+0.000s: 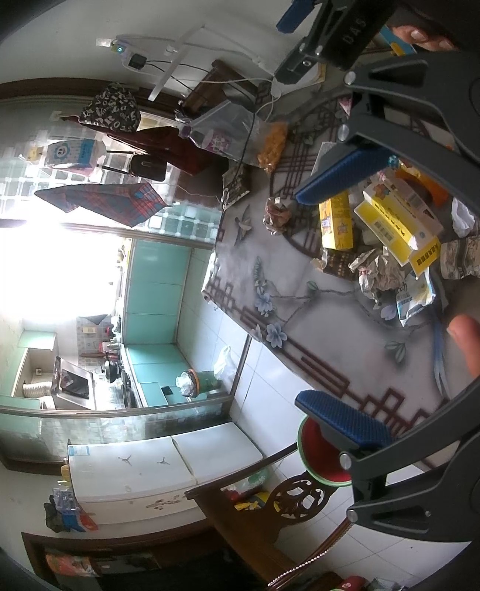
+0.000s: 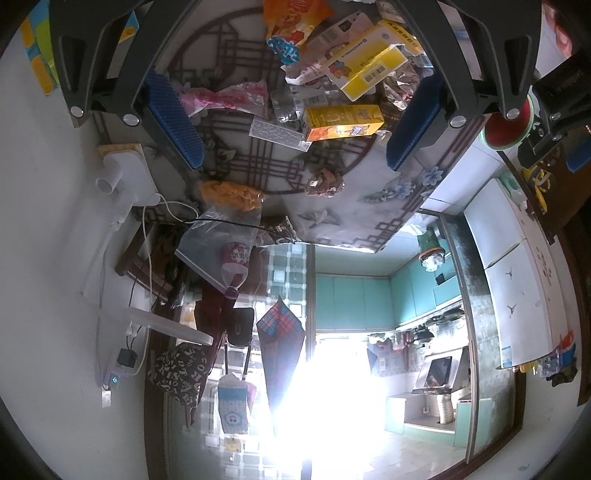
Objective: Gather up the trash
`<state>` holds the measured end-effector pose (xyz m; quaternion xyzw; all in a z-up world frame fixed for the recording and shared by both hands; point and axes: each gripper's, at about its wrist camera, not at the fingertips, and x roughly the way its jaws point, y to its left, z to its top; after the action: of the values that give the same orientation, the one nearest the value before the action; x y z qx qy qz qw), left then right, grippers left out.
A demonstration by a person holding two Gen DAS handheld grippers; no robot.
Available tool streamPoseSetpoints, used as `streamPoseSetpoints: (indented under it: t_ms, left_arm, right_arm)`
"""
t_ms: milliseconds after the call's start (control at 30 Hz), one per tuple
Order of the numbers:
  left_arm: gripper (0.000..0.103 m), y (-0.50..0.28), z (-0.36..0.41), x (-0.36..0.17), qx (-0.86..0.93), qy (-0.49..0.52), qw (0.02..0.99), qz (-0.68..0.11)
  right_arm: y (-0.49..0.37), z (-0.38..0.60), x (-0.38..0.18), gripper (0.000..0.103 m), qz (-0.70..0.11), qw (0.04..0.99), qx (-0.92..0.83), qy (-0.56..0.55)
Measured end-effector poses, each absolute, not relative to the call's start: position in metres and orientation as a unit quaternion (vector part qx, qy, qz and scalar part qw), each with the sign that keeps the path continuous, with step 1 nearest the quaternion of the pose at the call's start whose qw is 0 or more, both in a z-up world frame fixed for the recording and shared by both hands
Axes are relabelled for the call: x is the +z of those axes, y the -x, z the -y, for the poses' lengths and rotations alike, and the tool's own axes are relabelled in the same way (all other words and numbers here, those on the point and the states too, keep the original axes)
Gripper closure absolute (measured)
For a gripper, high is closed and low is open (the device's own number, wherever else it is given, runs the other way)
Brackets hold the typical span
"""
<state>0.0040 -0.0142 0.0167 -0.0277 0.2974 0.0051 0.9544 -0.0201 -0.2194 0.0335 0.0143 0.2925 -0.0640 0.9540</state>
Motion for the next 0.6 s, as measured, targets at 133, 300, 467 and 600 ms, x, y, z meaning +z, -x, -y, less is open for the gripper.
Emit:
streamPoseSetpoints:
  t_ms: [133,300,467,600]
  left_arm:
    - [0.004,-0.004,0.0137,0.016,0.005,0.028,0.954,-0.298]
    - [0.004,-0.0038,0.0137,0.0157,0.005,0.028,0.954,-0.298]
    - [0.004,-0.0035,0.0112,0.0154,0.007,0.028,0.954,-0.299]
    - [0.004,-0.0037,0.006,0.013,0.01,0.031,0.953,-0.303]
  right_arm:
    - [0.0209,0.2201,0.0327,0.007,-0.293,0.954,-0.064,-0.015]
    - [0.0208,0.2206,0.0321,0.007,-0.293,0.954,-0.063,-0.015]
    - [0.0213,0.2215,0.0302,0.007,-0.295,0.953,-0.062,-0.014]
    - [0.0194,0.2193,0.0273,0.007,-0.299,0.952,-0.062,-0.012]
